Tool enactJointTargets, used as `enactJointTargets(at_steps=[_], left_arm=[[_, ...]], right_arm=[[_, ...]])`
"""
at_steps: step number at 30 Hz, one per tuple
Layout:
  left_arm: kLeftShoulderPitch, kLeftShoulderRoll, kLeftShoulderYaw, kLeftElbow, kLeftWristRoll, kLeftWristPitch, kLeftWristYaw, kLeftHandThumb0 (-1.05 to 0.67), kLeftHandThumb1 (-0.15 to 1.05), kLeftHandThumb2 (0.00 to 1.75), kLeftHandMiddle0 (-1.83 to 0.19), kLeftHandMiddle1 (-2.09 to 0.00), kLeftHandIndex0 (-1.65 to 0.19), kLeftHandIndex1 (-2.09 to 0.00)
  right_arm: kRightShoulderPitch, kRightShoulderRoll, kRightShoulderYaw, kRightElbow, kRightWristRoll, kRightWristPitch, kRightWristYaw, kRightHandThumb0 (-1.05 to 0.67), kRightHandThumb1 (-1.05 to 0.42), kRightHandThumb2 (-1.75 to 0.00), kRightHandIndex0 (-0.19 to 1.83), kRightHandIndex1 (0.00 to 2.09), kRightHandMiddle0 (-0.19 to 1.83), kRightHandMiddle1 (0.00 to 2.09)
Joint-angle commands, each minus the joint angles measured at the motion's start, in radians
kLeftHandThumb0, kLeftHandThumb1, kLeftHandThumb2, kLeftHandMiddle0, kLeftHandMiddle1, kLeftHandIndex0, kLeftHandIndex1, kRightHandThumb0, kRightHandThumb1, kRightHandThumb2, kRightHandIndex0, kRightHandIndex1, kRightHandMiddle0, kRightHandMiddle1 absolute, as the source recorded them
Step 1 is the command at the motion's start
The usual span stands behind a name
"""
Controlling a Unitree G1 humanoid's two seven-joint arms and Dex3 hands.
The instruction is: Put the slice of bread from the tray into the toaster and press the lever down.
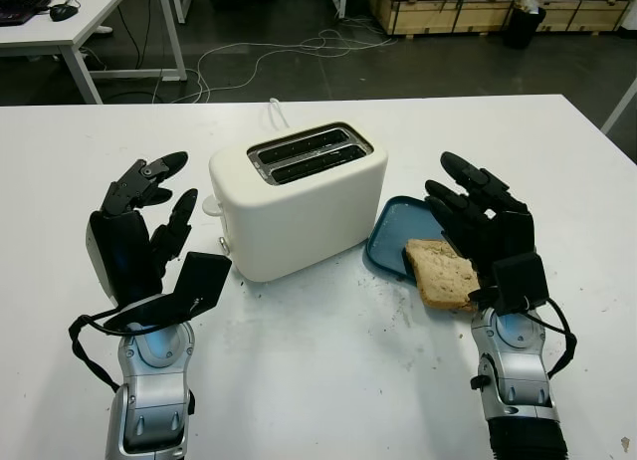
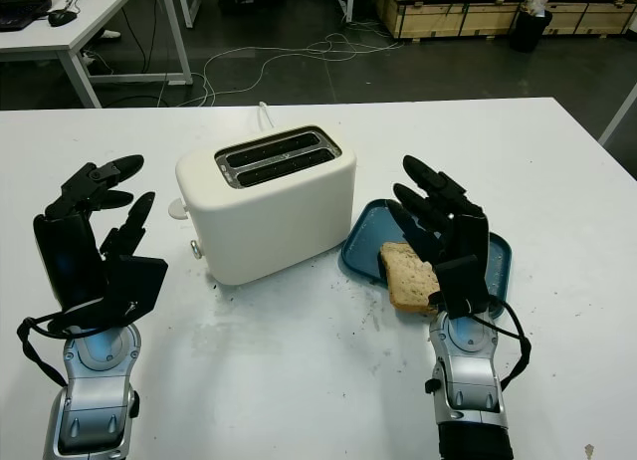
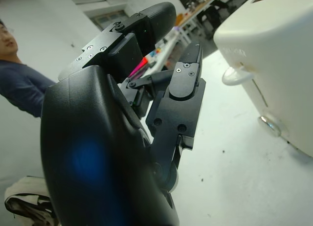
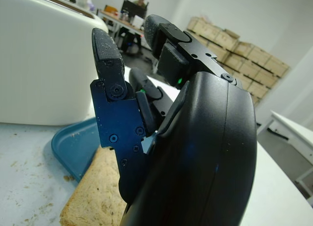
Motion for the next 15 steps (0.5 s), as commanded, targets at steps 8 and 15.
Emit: enactJointTargets(at_steps=[8, 15], left_arm=[[-0.002, -0.001, -0.006, 0.003, 0.006, -0.011, 0.009, -0.14, 0.89, 0.00, -0.53, -1.25, -0.78, -0.47], [-0.001, -0.001, -0.002, 0.002, -0.004, -0.013, 0.004, -0.15, 0.89, 0.00, -0.52, -1.25, -0.76, -0.49]], right_arm=[[0.001, -0.008, -0.003, -0.007, 0.005, 0.003, 0.005, -0.45, -0.91, 0.00, 0.86, 0.00, 0.78, 0.00], [0.055, -0.095, 0.028, -0.018, -0.148, -0.114, -0.006, -0.44, -0.92, 0.00, 0.81, 0.00, 0.71, 0.00]])
